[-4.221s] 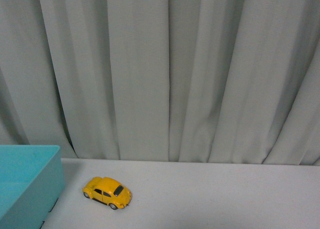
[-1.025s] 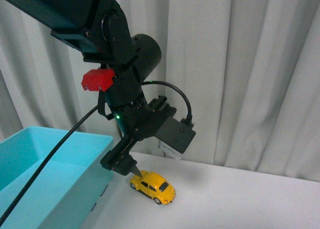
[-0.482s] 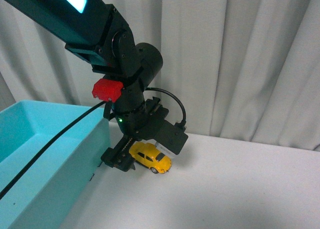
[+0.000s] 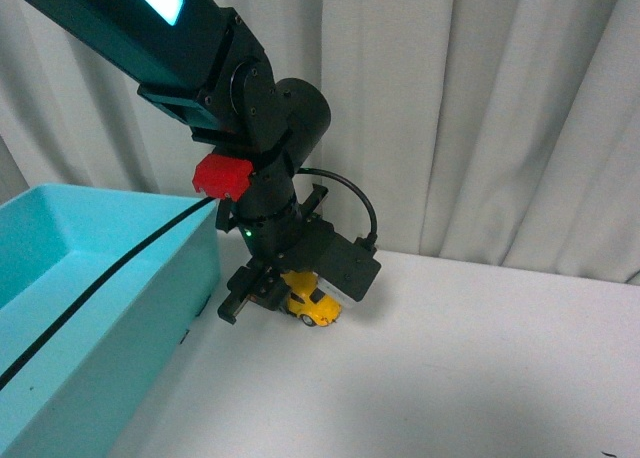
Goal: Wind up and store yellow beetle toy
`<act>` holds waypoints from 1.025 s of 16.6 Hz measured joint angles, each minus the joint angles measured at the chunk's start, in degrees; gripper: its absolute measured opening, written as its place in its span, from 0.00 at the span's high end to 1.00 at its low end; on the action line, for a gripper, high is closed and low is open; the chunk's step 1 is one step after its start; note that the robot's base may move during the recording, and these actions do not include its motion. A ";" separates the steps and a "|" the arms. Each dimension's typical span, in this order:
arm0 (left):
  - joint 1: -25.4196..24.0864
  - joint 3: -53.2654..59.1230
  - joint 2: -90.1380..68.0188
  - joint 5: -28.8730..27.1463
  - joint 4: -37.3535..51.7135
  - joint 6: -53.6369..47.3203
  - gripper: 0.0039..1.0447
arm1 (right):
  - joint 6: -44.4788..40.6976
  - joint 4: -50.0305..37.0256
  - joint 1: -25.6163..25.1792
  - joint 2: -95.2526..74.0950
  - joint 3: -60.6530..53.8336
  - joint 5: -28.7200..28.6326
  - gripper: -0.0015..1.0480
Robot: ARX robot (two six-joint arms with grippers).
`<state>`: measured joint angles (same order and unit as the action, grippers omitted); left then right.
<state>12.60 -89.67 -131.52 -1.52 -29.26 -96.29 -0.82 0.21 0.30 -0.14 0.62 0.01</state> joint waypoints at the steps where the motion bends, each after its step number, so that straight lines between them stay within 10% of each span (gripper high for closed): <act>1: 0.00 0.28 0.24 -0.02 0.15 0.11 0.58 | 0.00 0.00 0.00 0.00 0.00 0.00 0.06; 11: 1.40 0.94 18.67 15.56 -12.46 6.32 0.62 | 0.00 0.00 0.00 0.00 0.00 0.00 0.06; 17: -10.05 4.87 34.60 23.41 -12.22 18.49 0.62 | 0.00 0.00 0.00 0.00 0.00 0.00 0.06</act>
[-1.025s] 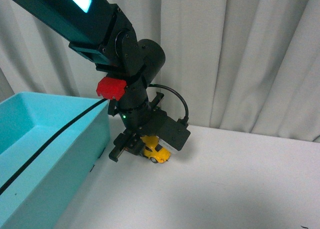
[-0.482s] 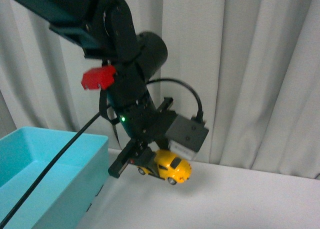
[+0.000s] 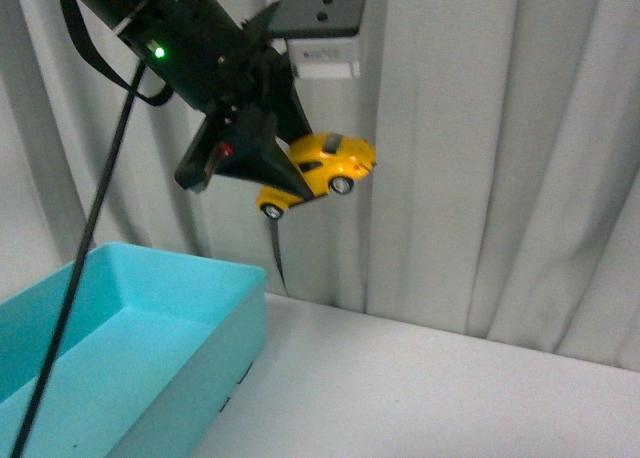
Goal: Wind up and store yellow beetle toy
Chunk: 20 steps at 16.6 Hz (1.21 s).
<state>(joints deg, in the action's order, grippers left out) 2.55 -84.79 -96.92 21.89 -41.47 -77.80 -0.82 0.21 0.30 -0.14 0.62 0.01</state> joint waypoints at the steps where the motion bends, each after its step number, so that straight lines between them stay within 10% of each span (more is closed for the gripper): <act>1: -3.17 1.57 2.40 -1.64 1.81 4.68 0.62 | 0.00 0.00 0.00 0.00 0.00 0.00 0.06; 9: -22.71 12.26 2.71 -16.55 4.96 35.98 0.62 | -0.02 0.00 0.00 0.00 0.00 0.00 0.06; 20: -21.92 23.93 -4.90 -20.79 15.06 49.07 0.62 | 0.00 0.00 0.00 0.00 0.00 0.00 0.06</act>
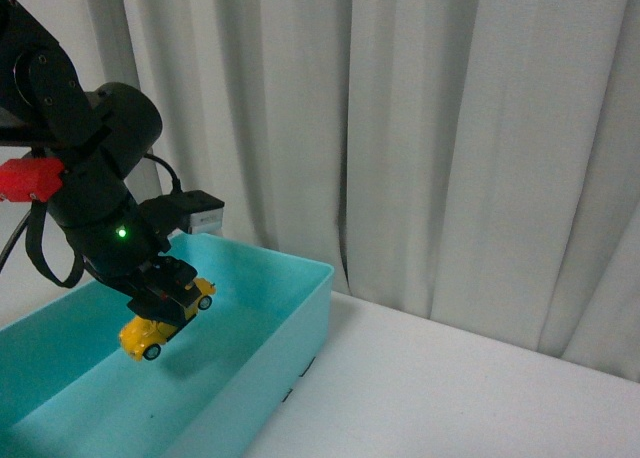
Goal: Wind up and store yellow beetle toy
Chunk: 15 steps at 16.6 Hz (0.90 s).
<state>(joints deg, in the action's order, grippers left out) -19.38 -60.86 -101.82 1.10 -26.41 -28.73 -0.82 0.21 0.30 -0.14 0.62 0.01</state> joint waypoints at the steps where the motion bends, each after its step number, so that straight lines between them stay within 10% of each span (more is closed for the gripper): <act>1: -0.15 0.79 -0.52 -0.33 1.62 0.28 0.62 | 0.00 0.00 0.00 0.00 0.00 0.00 0.06; 15: 4.66 1.75 -10.47 -2.21 10.23 2.01 0.62 | 0.00 0.00 0.00 0.00 0.00 0.00 0.06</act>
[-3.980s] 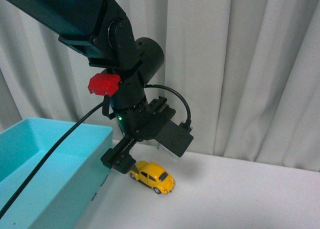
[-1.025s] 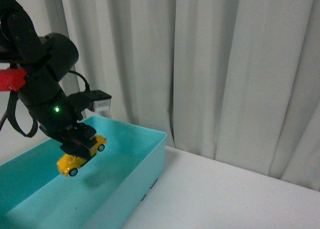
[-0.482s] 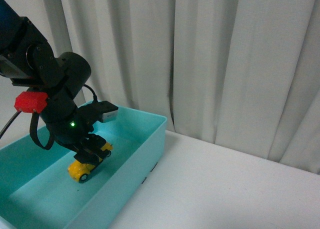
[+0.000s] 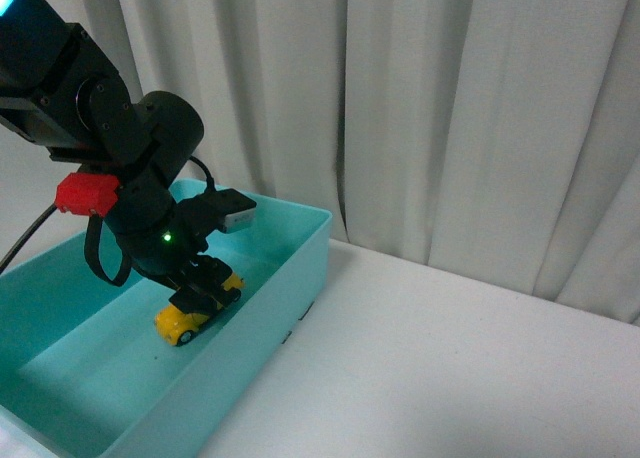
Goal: Wind up and store yellow beetle toy
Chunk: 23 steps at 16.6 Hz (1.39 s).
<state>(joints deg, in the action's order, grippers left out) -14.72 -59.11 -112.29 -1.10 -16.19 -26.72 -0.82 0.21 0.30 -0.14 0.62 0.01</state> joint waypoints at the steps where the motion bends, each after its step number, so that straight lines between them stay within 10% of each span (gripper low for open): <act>1: -0.13 0.07 -0.07 -0.02 0.20 0.00 0.62 | 0.00 0.00 0.00 0.00 0.00 0.00 0.06; 6: -1.75 0.37 0.52 2.14 -1.55 -0.02 0.04 | 0.00 0.00 0.00 0.00 0.00 0.00 0.06; 19: -13.16 4.55 41.62 29.70 -5.51 -2.91 0.07 | 0.00 0.00 0.00 0.00 0.00 0.00 0.06; 20: -12.15 14.91 49.05 26.95 19.65 5.25 0.21 | 0.00 -0.04 0.00 0.00 0.00 0.07 0.06; 23: -5.11 34.01 56.39 21.59 44.52 21.62 0.52 | 0.00 0.02 -0.04 0.00 0.00 0.02 0.06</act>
<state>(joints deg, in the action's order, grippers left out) -19.84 -25.10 -55.90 20.49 28.34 -5.10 -0.82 0.23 0.25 -0.14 0.62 0.03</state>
